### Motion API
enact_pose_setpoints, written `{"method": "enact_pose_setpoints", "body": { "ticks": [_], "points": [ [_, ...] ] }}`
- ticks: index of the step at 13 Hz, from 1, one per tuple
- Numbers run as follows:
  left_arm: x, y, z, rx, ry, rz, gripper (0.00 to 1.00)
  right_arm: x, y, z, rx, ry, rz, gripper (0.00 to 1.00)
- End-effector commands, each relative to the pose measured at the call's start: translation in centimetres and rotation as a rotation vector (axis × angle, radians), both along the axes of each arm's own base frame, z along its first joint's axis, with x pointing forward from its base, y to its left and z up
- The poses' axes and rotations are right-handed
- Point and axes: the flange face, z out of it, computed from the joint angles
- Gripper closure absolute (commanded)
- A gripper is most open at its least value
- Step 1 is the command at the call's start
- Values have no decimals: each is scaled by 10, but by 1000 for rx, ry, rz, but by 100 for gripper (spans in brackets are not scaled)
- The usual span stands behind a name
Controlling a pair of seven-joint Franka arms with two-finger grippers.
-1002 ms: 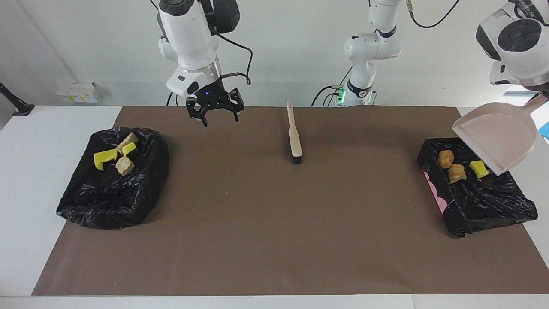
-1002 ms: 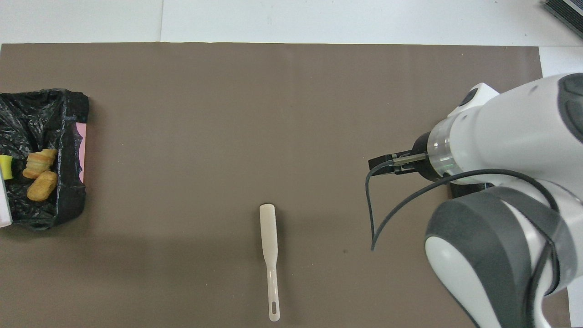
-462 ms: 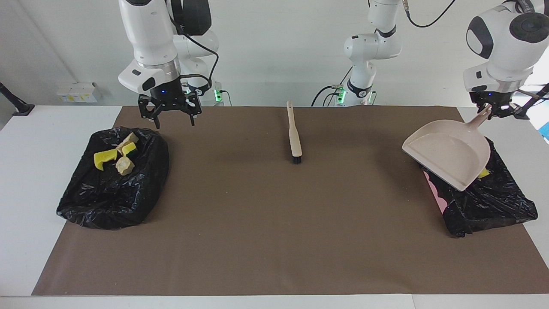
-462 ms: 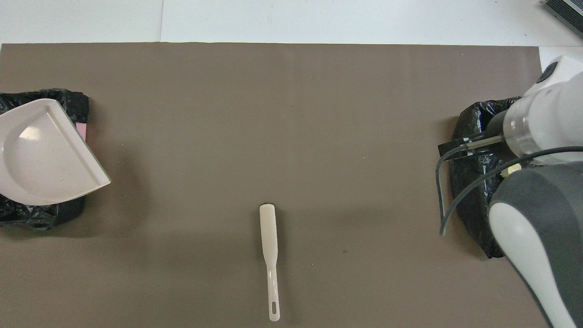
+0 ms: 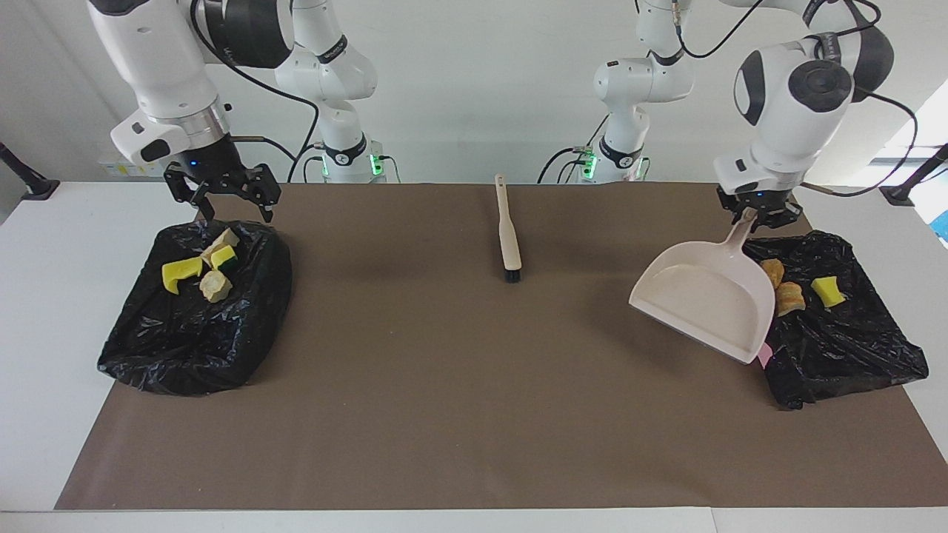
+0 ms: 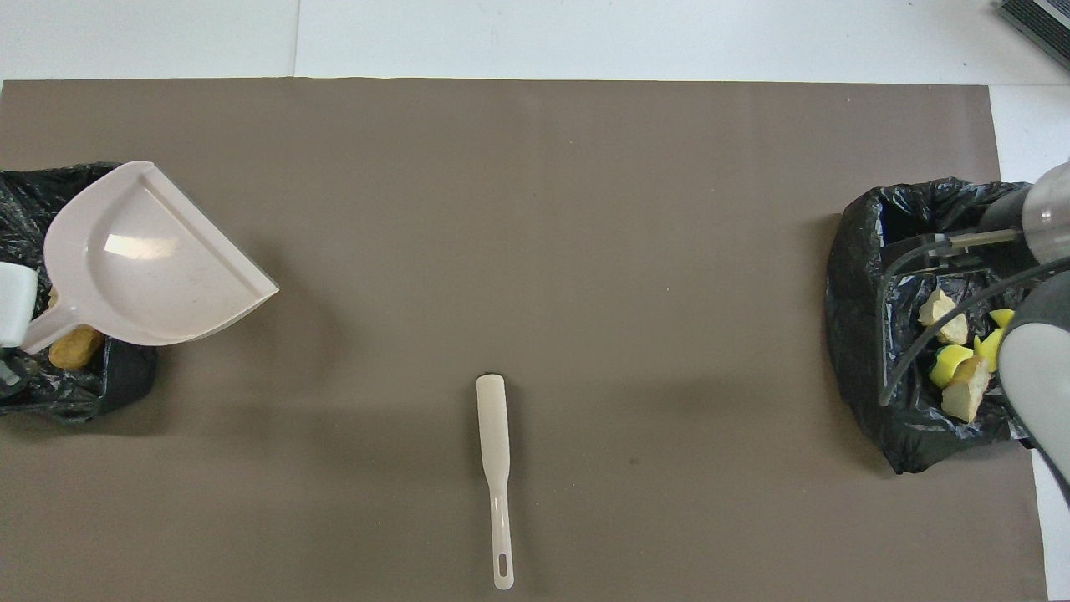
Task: Sweep and dump trash in bin
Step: 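Bring the empty dustpan back to the table center with the left gripper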
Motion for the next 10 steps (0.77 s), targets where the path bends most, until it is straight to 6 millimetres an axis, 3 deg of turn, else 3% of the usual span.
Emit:
{"method": "enact_pose_setpoints", "body": {
  "ticks": [1, 5, 8, 10],
  "points": [
    [7, -58, -15, -56, -51, 135, 100, -2, -7, 15, 43, 17, -6, 0],
    [34, -178, -58, -105, -78, 294, 100, -8, 1, 29, 9, 10, 13, 0],
    [53, -238, -69, -161, -87, 354, 100, -7, 7, 29, 16, 4, 24, 0],
    [62, -261, -77, -187, -105, 446, 100, -7, 10, 29, 19, 0, 29, 0]
  ]
}}
